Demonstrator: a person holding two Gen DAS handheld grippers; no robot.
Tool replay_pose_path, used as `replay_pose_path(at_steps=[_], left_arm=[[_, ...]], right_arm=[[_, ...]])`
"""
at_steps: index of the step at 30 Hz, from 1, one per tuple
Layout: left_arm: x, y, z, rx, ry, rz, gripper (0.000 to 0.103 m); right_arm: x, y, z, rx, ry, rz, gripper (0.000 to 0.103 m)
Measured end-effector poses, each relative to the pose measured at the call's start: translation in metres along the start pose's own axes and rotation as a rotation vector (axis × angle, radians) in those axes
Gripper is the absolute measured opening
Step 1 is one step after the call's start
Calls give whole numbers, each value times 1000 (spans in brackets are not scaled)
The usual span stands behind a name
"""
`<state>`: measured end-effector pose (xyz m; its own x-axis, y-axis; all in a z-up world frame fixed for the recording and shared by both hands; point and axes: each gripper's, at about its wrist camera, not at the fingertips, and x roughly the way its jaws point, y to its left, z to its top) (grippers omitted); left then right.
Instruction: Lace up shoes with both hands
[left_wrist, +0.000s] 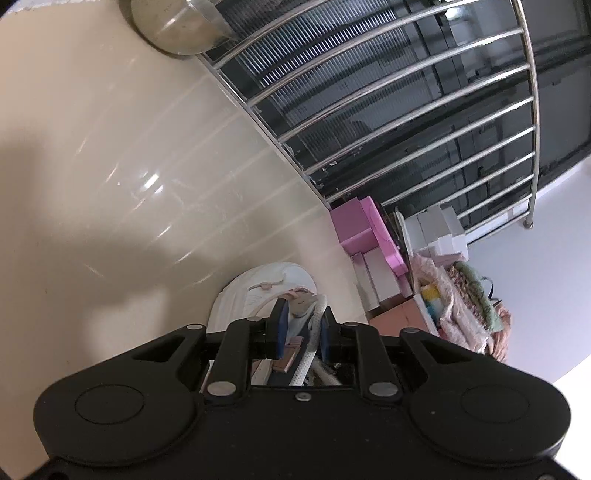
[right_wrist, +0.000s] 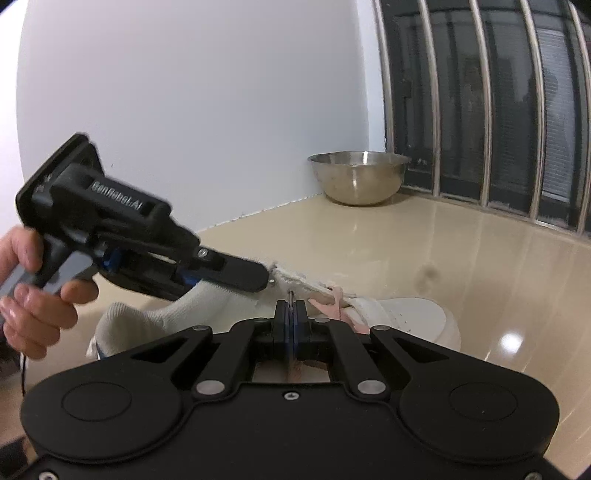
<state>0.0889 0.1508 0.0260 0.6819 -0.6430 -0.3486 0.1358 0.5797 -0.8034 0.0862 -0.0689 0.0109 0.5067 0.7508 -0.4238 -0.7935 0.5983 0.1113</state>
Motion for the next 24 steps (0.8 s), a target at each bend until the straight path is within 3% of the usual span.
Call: replay_pose_path(at_steps=[7, 11, 13, 15, 19, 20, 22, 24], left_arm=[[-4, -38, -17, 176, 29, 112, 17], [-20, -67, -51, 288, 52, 182, 17], [-29, -72, -64, 310, 44, 175, 24], [-41, -66, -64, 270, 23, 111, 27], [-69, -25, -51, 25, -103, -7, 27], [-69, -19, -50, -18, -107, -13, 26], [-60, -10, -50, -85, -86, -6, 13], [-48, -9, -54, -134, -67, -19, 12]], right_arm=[[0, -7, 2, 14, 27, 39, 1], [-19, -8, -9, -23, 37, 148, 2], [-27, -7, -14, -56, 41, 195, 1], [-33, -5, -17, -81, 44, 225, 2], [-32, -2, -14, -117, 56, 228, 2], [-32, -2, -14, -120, 59, 232, 2], [-31, -4, -13, -118, 65, 243, 2], [-31, -2, -12, -119, 69, 240, 2]])
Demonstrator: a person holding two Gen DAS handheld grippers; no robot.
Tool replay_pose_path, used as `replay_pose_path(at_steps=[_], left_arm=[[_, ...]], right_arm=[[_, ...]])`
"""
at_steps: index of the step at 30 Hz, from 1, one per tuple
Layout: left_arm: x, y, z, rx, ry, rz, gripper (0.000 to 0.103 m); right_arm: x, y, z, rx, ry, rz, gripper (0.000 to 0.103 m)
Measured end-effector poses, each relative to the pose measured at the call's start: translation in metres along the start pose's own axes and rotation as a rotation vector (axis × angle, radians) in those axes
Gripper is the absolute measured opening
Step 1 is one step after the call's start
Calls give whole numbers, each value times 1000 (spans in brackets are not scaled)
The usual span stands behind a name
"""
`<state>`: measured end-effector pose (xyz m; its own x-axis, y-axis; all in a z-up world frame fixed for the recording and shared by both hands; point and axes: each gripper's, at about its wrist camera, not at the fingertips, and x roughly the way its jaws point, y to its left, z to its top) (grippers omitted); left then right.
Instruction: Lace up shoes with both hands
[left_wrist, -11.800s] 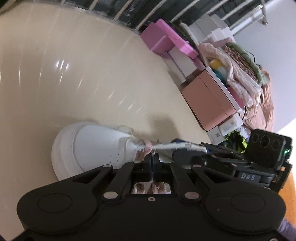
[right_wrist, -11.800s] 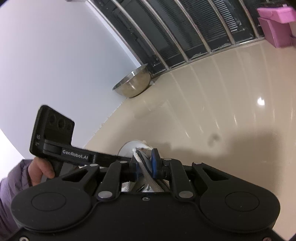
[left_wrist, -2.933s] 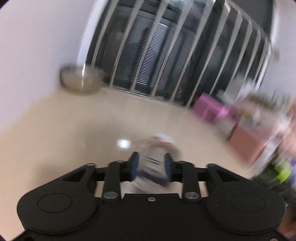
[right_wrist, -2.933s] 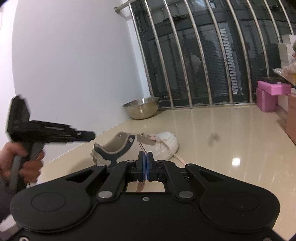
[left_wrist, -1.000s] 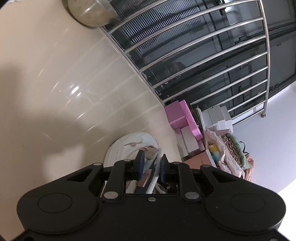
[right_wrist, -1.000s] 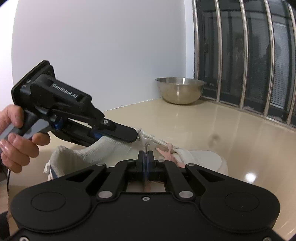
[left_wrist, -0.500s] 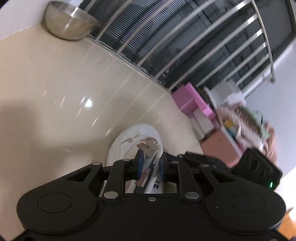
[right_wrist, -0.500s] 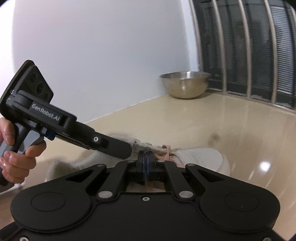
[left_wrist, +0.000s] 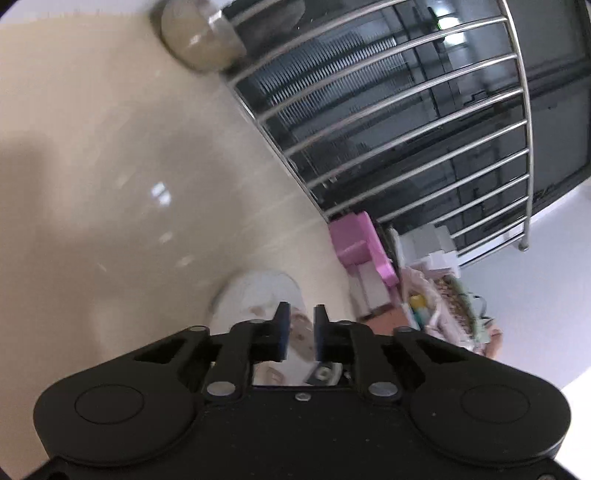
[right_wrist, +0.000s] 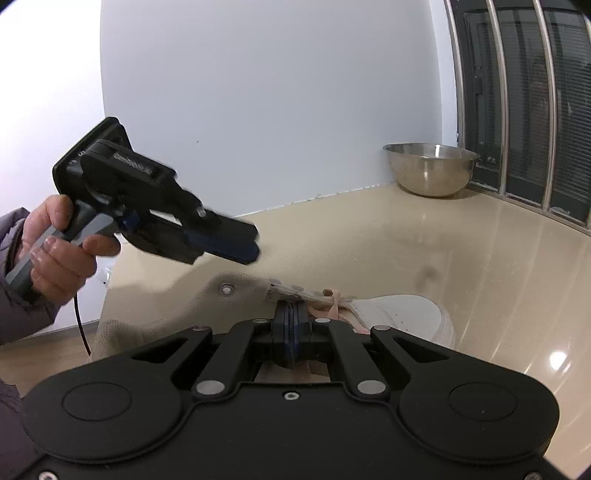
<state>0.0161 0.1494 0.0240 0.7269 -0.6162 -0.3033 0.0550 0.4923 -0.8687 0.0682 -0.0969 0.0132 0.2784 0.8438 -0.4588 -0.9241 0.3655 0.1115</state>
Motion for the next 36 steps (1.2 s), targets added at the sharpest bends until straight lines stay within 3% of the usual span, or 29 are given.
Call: replay_pose_path(at_steps=[3, 10, 13, 17, 22, 25, 26, 29, 33, 36], left_arm=[[17, 3, -5, -51, 9, 55, 12], [25, 14, -3, -116, 18, 39, 13], [25, 10, -3, -98, 17, 32, 12], [27, -4, -5, -17, 16, 59, 4], [27, -1, -8, -44, -7, 65, 1], [23, 1, -11, -49, -45, 62, 1], [21, 0, -11, -43, -68, 65, 1], [13, -1, -11, -4, -99, 67, 0], [3, -1, -13, 10, -124, 66, 0], [-10, 3, -10, 22, -155, 84, 0]], right_arm=[[1, 2, 2, -2, 6, -6, 2], [3, 3, 2, -5, 13, -16, 2], [6, 5, 4, -11, 17, -18, 2], [7, 8, 6, -21, 28, -21, 2], [8, 11, 7, -25, 33, -47, 5], [3, 18, 12, -39, 48, -121, 24], [-7, 23, 14, -40, 27, -144, 27], [-36, 39, 21, -23, -41, -207, 49], [-64, 78, 19, 126, -125, -219, 53], [-50, 107, 12, 129, -83, -242, 54]])
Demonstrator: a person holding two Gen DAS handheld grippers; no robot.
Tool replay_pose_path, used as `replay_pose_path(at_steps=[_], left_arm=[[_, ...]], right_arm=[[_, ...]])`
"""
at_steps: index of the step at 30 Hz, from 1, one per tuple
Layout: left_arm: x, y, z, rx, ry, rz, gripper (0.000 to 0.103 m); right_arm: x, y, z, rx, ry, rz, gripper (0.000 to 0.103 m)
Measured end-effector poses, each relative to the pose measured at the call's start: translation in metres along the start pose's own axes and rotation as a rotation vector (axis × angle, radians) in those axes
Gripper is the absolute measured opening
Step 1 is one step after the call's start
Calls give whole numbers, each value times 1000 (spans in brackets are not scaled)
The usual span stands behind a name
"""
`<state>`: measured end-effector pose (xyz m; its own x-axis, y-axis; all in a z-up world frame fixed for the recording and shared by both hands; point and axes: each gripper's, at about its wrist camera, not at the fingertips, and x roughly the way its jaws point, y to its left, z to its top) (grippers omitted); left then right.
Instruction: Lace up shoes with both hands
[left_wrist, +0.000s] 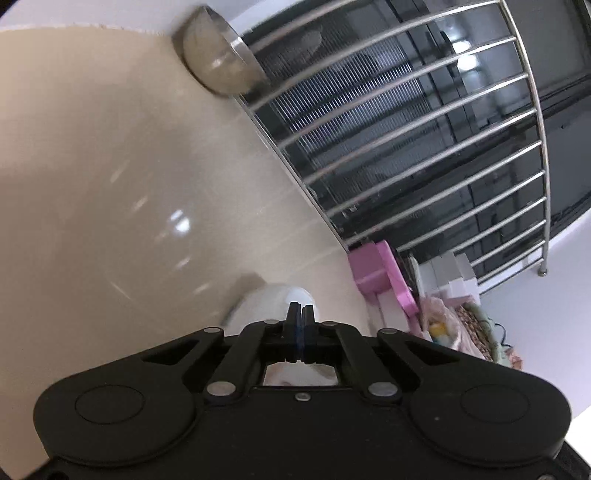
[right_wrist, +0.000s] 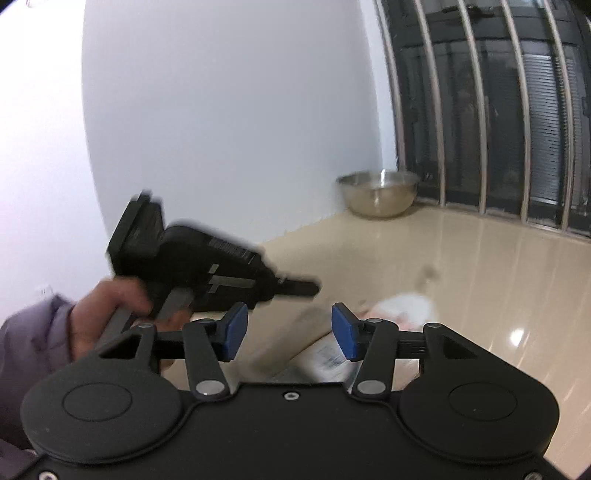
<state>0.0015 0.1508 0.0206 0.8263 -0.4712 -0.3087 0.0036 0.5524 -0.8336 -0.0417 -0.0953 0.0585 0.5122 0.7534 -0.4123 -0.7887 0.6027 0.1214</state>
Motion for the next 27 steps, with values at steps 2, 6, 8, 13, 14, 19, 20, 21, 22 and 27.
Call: replay_pose_path(at_steps=[2, 6, 8, 13, 14, 19, 20, 21, 22, 27], left_arm=[[-10, 1, 2, 18, -19, -9, 0], [-32, -5, 0, 124, -40, 36, 0], [-40, -6, -4, 153, -40, 60, 1], [-51, -15, -19, 246, -12, 80, 1], [-50, -20, -24, 279, 2, 70, 2], [-36, -52, -58, 477, 66, 32, 29], [-30, -60, -68, 533, 72, 27, 29], [-25, -67, -78, 591, 76, 20, 29], [-19, -74, -84, 638, 82, 20, 29], [3, -91, -89, 762, 88, 35, 29]], right_arm=[[14, 17, -6, -32, 47, -31, 54], [46, 31, -12, -59, 153, -91, 43], [61, 26, -11, -7, 204, -82, 40], [59, 22, 6, -203, 382, 18, 24], [52, 17, 8, -256, 423, 32, 22], [17, -9, 6, -443, 569, -38, 33], [13, -10, 3, -432, 548, -67, 35], [10, -12, 0, -421, 527, -96, 37], [7, -8, -6, -437, 495, -116, 38], [-1, -1, -12, -375, 359, -199, 42]])
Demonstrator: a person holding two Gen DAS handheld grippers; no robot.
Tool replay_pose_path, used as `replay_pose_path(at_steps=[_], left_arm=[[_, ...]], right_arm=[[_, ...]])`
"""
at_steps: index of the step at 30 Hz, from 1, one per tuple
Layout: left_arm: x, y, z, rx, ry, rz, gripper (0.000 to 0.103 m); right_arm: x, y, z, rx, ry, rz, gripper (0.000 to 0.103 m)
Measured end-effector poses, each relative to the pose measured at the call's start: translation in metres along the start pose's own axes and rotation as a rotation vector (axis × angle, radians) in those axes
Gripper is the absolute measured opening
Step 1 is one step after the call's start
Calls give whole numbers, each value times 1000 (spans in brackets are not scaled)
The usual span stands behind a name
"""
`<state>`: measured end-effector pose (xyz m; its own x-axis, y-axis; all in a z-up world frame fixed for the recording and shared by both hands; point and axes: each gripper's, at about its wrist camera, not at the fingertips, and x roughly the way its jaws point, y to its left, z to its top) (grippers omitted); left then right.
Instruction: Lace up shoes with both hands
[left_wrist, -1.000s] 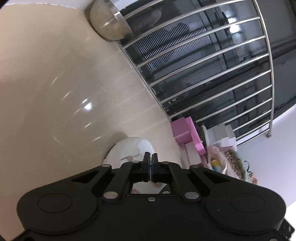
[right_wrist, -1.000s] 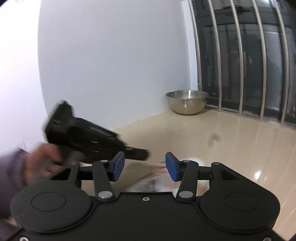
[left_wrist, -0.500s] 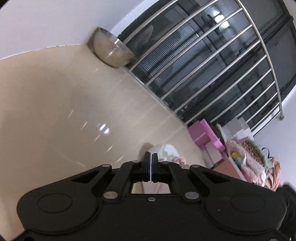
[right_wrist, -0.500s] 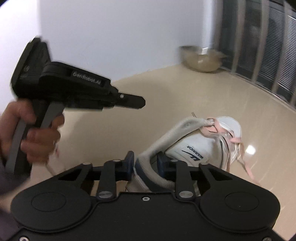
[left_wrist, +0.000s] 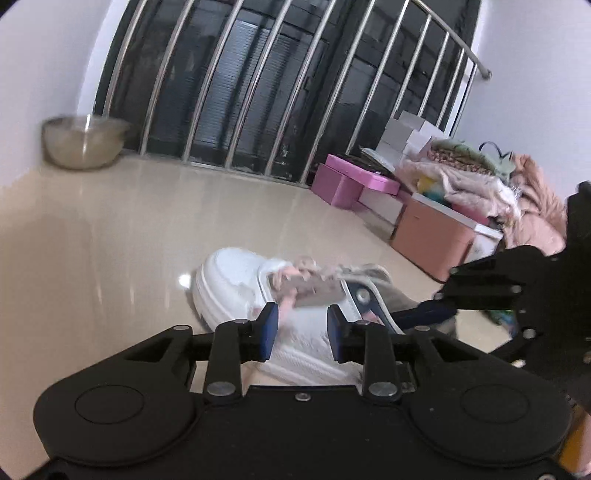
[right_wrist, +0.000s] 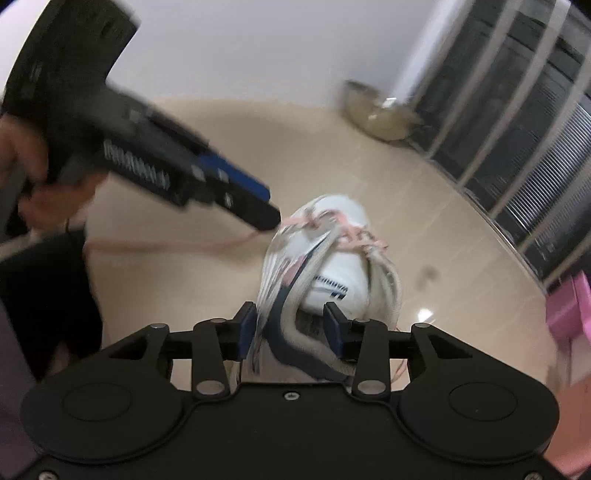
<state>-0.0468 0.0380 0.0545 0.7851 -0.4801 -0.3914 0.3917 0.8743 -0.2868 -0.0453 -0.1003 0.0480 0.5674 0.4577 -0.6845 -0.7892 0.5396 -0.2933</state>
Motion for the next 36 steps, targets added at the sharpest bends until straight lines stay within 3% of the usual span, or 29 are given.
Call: replay_pose_path(at_steps=[2, 8, 13, 17, 19, 21, 28, 32, 36], left_arm=[[6, 3, 7, 8, -7, -33, 29], [24, 14, 8, 8, 38, -118, 26], [34, 23, 3, -41, 52, -165, 5], [39, 33, 1, -141, 56, -202, 2], [36, 38, -4, -196, 33, -214, 1], [25, 42, -10, -268, 0, -209, 1], [-57, 64, -49, -454, -66, -91, 1], [-112, 82, -69, -450, -73, 55, 1], [-131, 82, -78, -343, 6, 213, 4]], right_arm=[[-8, -1, 3, 54, -77, -1, 44], [-11, 0, -2, 90, -79, 29, 40], [-11, 0, -6, 111, -126, 19, 40], [-10, 1, -8, 130, -133, 11, 37], [-8, 4, -9, 128, -134, -17, 27], [-7, 6, -11, 112, -141, -33, 25], [-6, 8, -11, 109, -137, -51, 25], [-8, 10, -14, 110, -148, -65, 25], [-6, 8, -16, 112, -165, -52, 29]])
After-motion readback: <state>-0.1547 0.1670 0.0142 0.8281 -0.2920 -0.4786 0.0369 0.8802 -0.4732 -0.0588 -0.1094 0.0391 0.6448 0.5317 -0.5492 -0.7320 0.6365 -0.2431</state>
